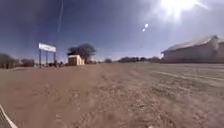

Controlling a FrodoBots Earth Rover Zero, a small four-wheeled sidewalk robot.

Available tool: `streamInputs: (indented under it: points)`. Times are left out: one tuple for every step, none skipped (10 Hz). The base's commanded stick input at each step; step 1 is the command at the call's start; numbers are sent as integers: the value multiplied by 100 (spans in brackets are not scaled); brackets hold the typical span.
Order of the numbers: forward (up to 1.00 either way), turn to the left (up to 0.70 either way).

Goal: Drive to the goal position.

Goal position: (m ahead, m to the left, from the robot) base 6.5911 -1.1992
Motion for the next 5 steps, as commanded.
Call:
streamInputs:
  points:
    - [70,0]
    - [70,0]
    - [70,0]
    - [70,0]
    - [70,0]
